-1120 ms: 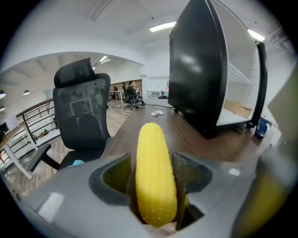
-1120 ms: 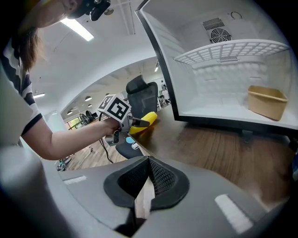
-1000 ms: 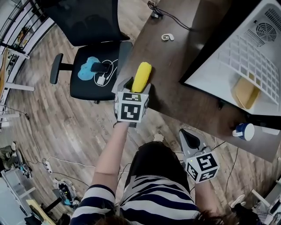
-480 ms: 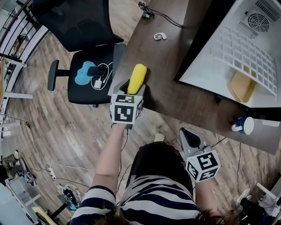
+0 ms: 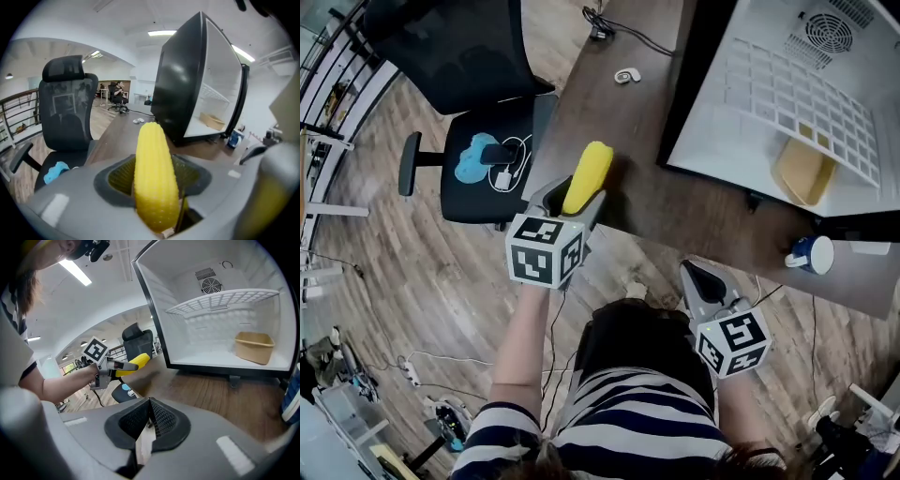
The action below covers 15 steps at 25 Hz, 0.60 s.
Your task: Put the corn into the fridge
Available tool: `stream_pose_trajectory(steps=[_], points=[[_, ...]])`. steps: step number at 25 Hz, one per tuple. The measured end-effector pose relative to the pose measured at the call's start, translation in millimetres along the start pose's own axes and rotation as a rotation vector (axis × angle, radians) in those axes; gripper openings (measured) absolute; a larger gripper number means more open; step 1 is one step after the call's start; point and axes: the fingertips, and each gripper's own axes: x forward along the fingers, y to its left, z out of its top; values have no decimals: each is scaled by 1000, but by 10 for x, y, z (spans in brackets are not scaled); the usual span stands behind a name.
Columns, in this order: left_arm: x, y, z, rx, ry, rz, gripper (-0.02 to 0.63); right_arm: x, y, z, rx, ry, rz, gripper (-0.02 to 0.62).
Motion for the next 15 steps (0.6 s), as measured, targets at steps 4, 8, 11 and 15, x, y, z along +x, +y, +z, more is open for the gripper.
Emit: stream_pose_trajectory(steps=[4,8,11,15], points=[[-259,-335,155,35,-28,-47,0,-93,-34,108,-26,-20,28,-5],[-435,-744,291,89,-34,-90,0,-251,-199,223,-35,-49,23,-5],[-490,-1072,360,119,-29,-121,0,-429,-370,286,-41,-66,15,-5],[-539,-1493,505,135,-36,-171,0,-683,-584,368,-42,-97,3,-5]])
